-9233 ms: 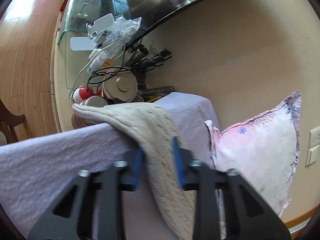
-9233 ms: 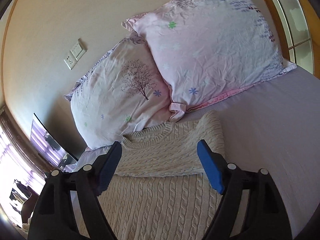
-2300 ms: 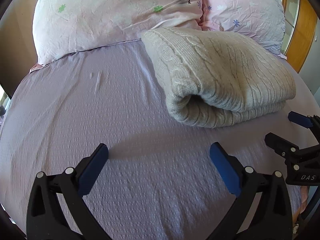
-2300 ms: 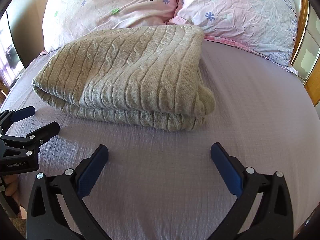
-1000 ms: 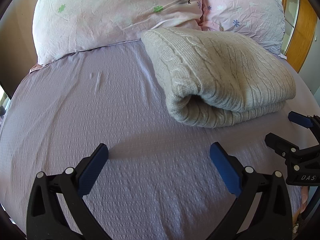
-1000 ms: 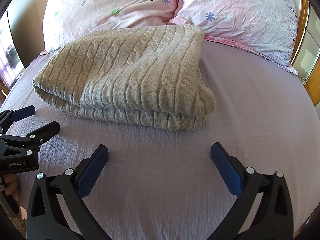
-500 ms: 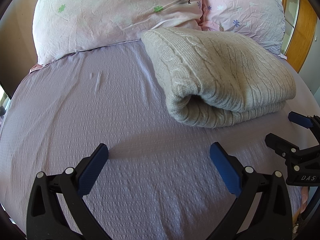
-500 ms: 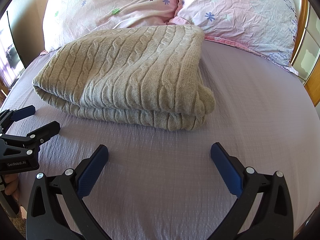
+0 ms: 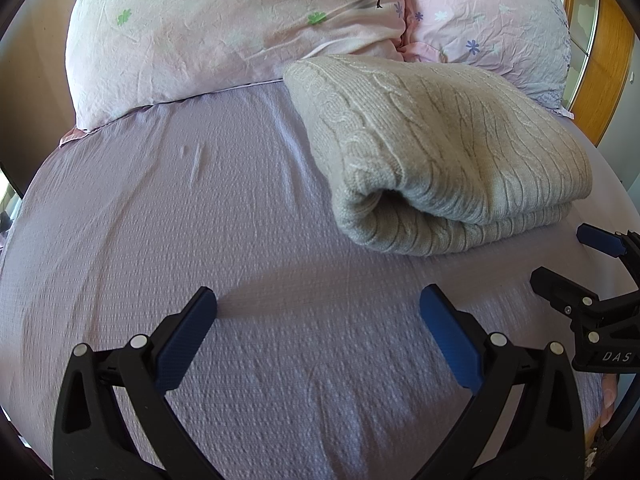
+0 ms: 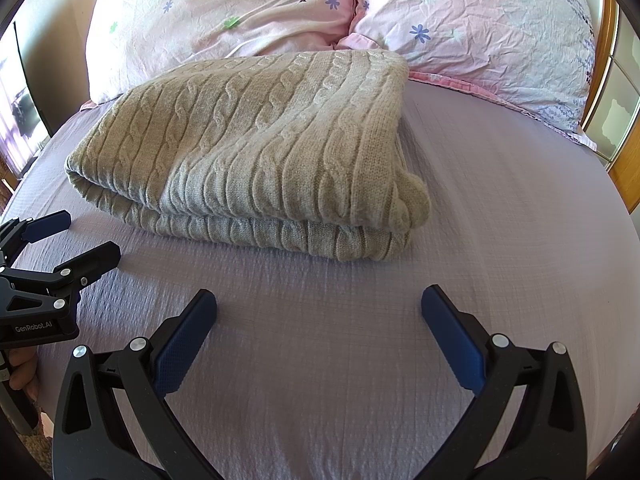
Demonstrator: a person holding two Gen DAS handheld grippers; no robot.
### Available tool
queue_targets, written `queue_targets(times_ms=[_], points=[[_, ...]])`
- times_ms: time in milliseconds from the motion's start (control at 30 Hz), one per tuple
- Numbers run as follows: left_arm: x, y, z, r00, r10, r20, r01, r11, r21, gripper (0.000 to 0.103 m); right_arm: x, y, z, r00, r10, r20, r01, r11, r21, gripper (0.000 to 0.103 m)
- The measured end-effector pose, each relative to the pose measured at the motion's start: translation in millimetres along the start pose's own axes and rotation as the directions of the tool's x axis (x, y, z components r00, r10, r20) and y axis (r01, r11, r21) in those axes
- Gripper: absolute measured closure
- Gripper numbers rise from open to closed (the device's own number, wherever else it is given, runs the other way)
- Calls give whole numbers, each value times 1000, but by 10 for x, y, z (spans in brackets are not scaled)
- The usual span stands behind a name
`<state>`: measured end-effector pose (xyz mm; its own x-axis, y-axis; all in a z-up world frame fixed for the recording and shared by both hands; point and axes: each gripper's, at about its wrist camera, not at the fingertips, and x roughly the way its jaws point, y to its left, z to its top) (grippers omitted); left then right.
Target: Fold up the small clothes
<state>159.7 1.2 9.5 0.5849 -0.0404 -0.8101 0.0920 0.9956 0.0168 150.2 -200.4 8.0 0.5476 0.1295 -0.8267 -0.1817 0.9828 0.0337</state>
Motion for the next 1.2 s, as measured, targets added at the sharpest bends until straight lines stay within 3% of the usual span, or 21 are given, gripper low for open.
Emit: queue_targets(times_ms=[1200], points=[[8, 23, 18, 1000, 3, -4, -3, 1000, -4, 2, 4, 5, 1, 1000, 0, 0, 0, 1000, 1, 1]])
